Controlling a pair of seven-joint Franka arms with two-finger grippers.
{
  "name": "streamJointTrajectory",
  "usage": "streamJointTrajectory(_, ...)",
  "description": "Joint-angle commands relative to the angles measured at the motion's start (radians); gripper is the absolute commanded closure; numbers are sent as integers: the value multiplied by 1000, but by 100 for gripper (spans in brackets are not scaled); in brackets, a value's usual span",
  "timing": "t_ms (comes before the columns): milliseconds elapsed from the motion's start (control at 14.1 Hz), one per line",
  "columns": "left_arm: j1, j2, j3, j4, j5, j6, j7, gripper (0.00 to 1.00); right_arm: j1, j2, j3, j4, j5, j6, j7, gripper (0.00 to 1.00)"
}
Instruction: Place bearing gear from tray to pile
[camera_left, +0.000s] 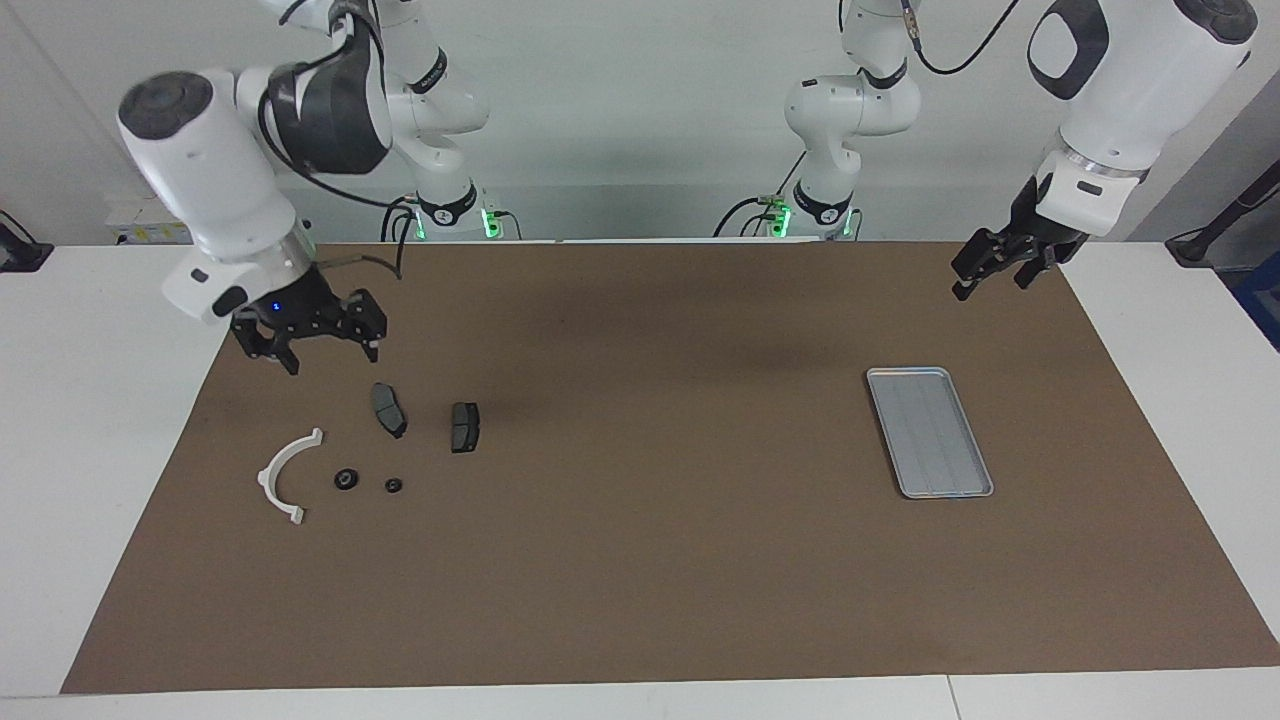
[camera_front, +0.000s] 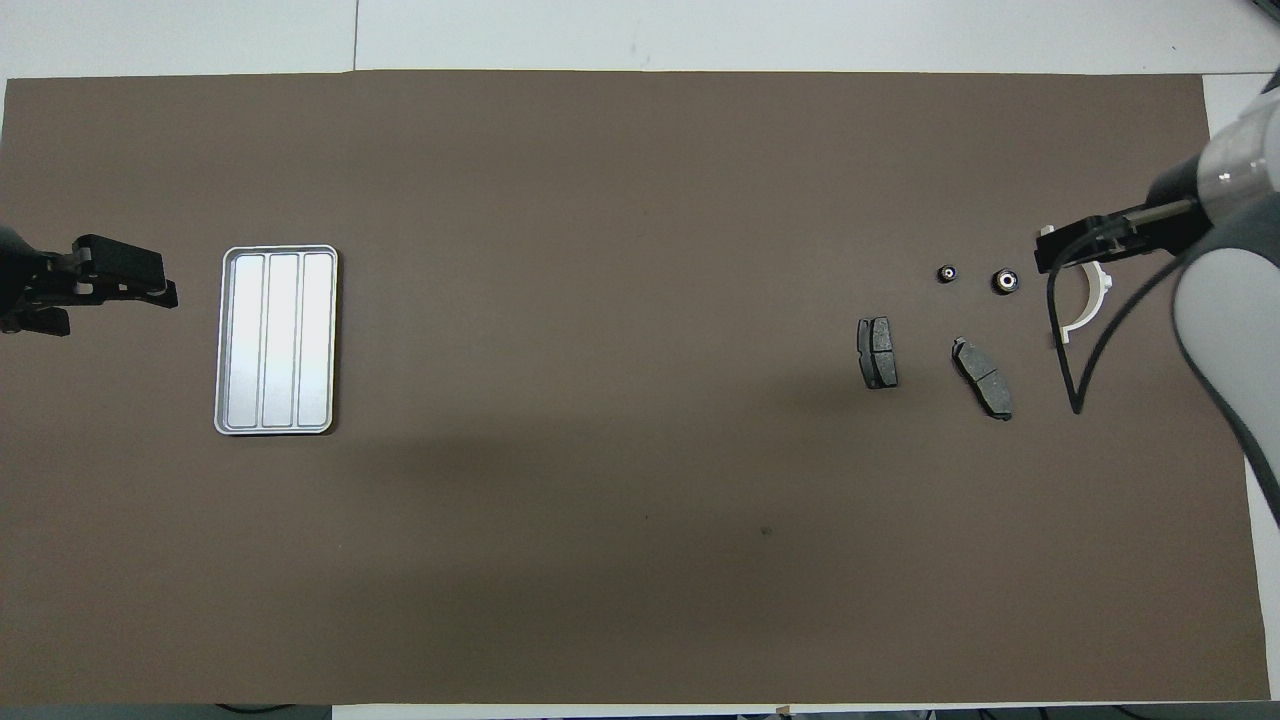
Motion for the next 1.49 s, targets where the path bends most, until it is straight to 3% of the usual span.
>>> streamJointTrajectory(0, -11, -21, 7, -25, 19, 7, 4, 0, -10, -74, 1, -25, -17, -43, 17, 0)
streamJointTrajectory(213, -11, -21, 7, -25, 19, 7, 4, 0, -24, -108, 4, -16, -11, -95, 18, 0)
streamJointTrajectory(711, -11, -23, 7, -25, 19, 7, 4, 0, -25, -195, 4, -191, 15, -25, 24, 0)
streamJointTrajectory(1422, -11, -23, 7, -25, 19, 7, 4, 0, -43, -190, -5, -182, -3, -52, 16, 0)
